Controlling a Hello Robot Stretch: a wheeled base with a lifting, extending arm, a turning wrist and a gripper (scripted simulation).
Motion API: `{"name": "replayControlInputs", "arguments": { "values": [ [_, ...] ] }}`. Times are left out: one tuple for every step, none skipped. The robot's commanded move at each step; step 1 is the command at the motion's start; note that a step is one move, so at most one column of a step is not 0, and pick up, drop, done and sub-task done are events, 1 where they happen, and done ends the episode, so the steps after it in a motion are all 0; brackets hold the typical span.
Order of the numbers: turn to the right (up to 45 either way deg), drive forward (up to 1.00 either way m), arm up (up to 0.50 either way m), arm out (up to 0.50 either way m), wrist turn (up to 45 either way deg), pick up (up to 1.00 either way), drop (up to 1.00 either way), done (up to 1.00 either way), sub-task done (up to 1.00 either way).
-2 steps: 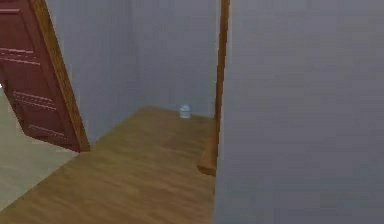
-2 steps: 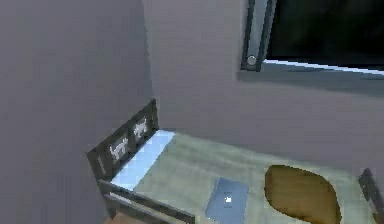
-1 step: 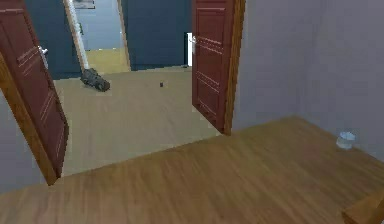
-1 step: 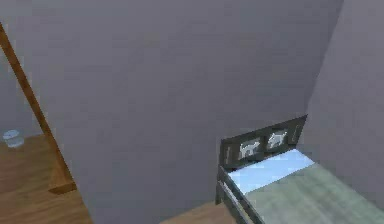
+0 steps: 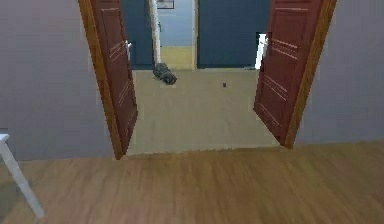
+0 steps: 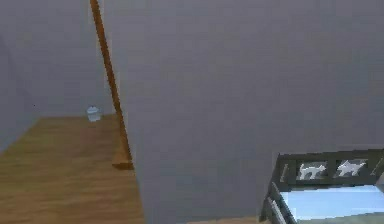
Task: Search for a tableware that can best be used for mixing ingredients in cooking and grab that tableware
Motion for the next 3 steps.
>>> {"name": "replayControlInputs", "arguments": {
  "values": [
    [0.0, 1.00, 0.00, 0.00, 0.0, 0.00, 0.00, 0.00, 0.00],
    [0.0, 0.30, 0.00, 0.00, 0.0, 0.00, 0.00, 0.00, 0.00],
    [-12.0, 0.00, 0.00, 0.00, 0.0, 0.00, 0.00, 0.00, 0.00]
  ]
}}
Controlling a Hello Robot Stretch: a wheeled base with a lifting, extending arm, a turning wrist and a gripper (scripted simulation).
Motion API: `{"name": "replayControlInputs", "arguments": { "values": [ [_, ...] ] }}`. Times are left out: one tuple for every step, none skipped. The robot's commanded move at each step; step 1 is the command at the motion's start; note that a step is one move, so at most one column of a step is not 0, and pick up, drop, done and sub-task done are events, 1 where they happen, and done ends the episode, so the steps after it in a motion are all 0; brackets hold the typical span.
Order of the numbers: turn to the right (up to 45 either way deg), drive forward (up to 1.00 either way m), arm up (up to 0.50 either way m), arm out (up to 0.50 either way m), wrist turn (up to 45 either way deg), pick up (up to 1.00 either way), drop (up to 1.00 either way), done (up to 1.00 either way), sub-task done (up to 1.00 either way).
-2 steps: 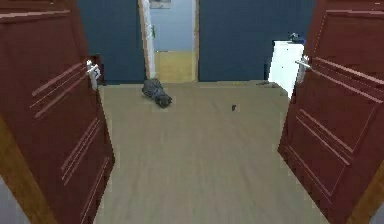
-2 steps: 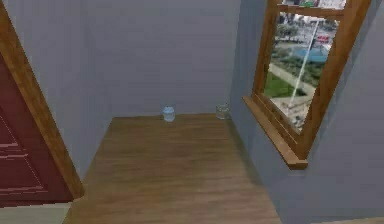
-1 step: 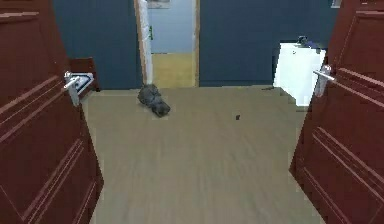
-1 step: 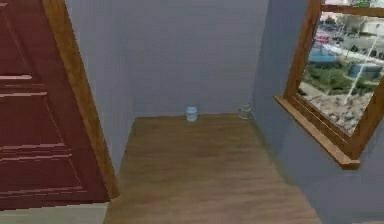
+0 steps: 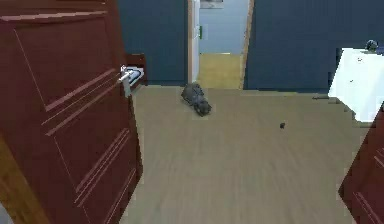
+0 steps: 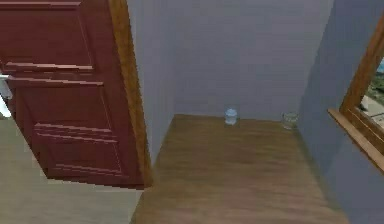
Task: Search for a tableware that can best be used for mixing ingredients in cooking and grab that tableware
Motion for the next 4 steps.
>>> {"name": "replayControlInputs", "arguments": {
  "values": [
    [0.0, 1.00, 0.00, 0.00, 0.0, 0.00, 0.00, 0.00, 0.00],
    [0.0, 1.00, 0.00, 0.00, 0.0, 0.00, 0.00, 0.00, 0.00],
    [-33.0, 0.00, 0.00, 0.00, 0.0, 0.00, 0.00, 0.00, 0.00],
    [-3.0, 0.00, 0.00, 0.00, 0.0, 0.00, 0.00, 0.00, 0.00]
  ]
}}
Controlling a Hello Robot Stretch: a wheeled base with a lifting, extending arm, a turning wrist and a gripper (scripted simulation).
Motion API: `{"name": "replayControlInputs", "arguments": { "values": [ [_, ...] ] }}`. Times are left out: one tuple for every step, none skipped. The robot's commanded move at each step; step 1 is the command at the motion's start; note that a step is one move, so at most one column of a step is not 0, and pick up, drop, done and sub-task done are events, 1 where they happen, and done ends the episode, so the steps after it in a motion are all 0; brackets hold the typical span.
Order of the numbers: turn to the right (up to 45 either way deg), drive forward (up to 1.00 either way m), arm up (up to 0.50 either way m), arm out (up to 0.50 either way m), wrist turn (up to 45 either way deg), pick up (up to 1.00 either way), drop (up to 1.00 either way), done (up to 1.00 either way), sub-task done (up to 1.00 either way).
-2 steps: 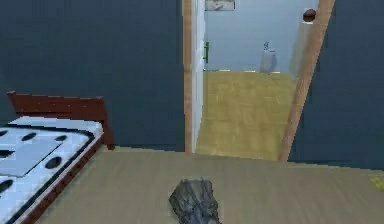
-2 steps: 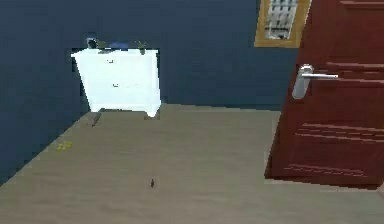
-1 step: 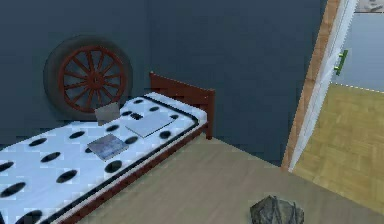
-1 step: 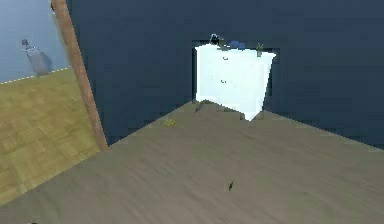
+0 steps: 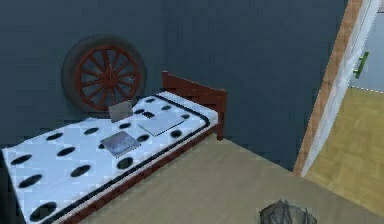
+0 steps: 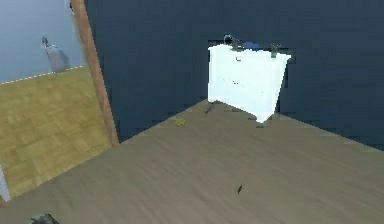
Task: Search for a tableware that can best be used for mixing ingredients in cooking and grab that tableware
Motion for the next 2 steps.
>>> {"name": "replayControlInputs", "arguments": {
  "values": [
    [0.0, 0.40, 0.00, 0.00, 0.0, 0.00, 0.00, 0.00, 0.00],
    [42.0, 0.00, 0.00, 0.00, 0.0, 0.00, 0.00, 0.00, 0.00]
  ]
}}
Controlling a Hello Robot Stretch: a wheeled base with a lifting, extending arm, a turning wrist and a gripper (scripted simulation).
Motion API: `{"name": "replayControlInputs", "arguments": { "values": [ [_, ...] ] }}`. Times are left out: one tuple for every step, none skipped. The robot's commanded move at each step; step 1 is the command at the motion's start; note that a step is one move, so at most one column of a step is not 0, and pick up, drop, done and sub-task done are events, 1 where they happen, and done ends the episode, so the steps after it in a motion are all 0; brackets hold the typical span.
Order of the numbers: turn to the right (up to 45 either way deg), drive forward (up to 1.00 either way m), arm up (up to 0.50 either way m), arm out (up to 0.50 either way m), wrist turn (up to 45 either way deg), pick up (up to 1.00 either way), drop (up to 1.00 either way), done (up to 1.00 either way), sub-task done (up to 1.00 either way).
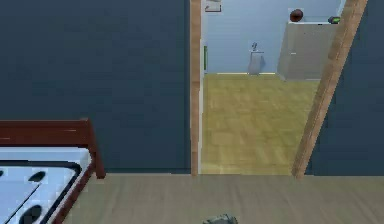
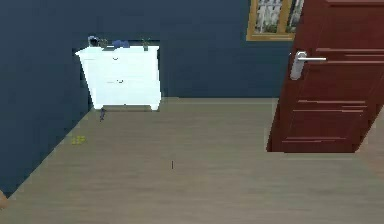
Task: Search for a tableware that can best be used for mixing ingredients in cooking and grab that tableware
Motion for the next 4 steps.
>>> {"name": "replayControlInputs", "arguments": {
  "values": [
    [0.0, 0.60, 0.00, 0.00, 0.0, 0.00, 0.00, 0.00, 0.00],
    [42.0, 0.00, 0.00, 0.00, 0.0, 0.00, 0.00, 0.00, 0.00],
    [0.0, 0.80, 0.00, 0.00, 0.0, 0.00, 0.00, 0.00, 0.00],
    [-30.0, 0.00, 0.00, 0.00, 0.0, 0.00, 0.00, 0.00, 0.00]
  ]
}}
